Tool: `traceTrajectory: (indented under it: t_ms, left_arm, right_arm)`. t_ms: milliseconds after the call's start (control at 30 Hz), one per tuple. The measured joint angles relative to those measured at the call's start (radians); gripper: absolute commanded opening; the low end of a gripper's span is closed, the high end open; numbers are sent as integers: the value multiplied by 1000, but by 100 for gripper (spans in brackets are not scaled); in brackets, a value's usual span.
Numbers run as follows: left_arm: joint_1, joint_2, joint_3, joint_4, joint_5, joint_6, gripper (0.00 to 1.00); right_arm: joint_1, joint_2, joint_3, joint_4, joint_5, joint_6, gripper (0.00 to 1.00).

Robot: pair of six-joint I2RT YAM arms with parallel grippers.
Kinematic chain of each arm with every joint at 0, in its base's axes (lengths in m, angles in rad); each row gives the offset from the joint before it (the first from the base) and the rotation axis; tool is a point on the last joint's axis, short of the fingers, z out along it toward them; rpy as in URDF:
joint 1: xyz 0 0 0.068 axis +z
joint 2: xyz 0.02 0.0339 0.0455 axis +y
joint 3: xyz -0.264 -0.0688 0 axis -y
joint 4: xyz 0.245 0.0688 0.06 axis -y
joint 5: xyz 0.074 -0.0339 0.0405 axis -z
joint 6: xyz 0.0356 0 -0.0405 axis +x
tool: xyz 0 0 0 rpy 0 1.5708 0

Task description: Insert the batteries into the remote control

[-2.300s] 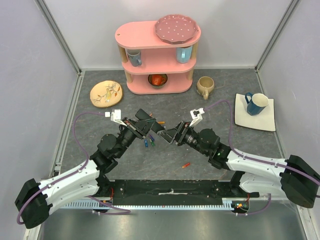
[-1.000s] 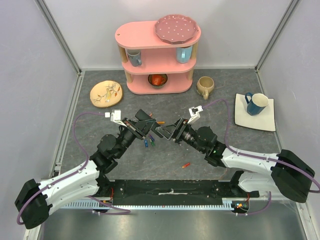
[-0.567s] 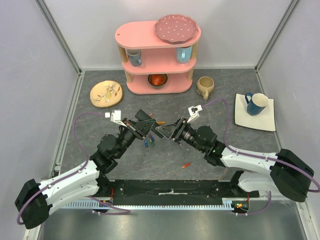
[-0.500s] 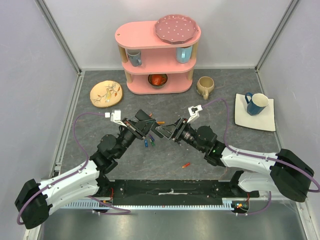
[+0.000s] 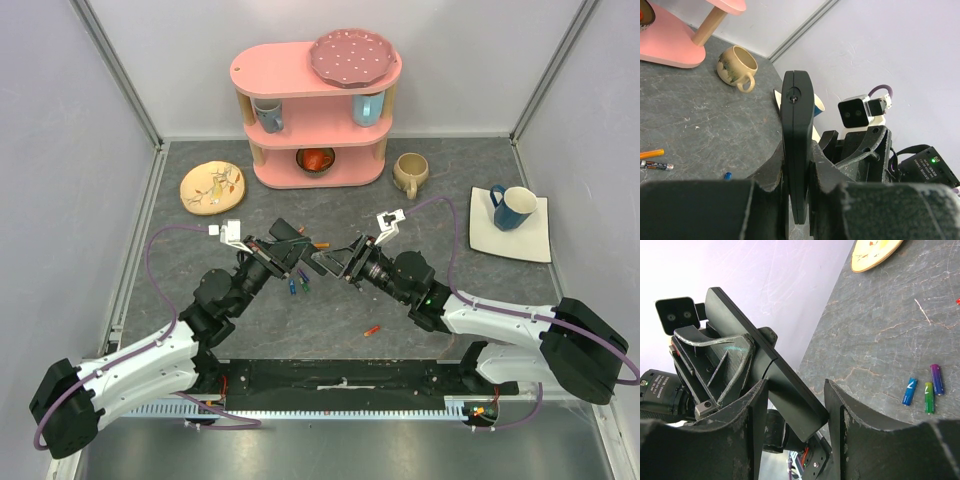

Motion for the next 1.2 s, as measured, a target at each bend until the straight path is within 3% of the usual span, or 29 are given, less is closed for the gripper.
traceTrajectory:
  t_ms: [267, 567, 933, 1033, 1200]
  left_arm:
    - [3, -4, 0, 2, 0, -1, 2]
    - [3, -4, -3, 2, 2, 0, 2]
    - [3, 8, -5, 1, 6, 0, 2]
    - [3, 9, -5, -8, 5, 0, 2]
    - [8, 10, 6, -73, 7, -5, 2]
  right_arm:
    - [-2, 0, 0, 6, -5, 0, 54]
    - [-6, -2, 0, -28, -4, 6, 80]
    - [-19, -55, 40, -125, -11, -21, 92]
    - [-21, -92, 73, -208, -18, -58, 92]
    - [-22, -184, 229, -539, -5, -226, 91]
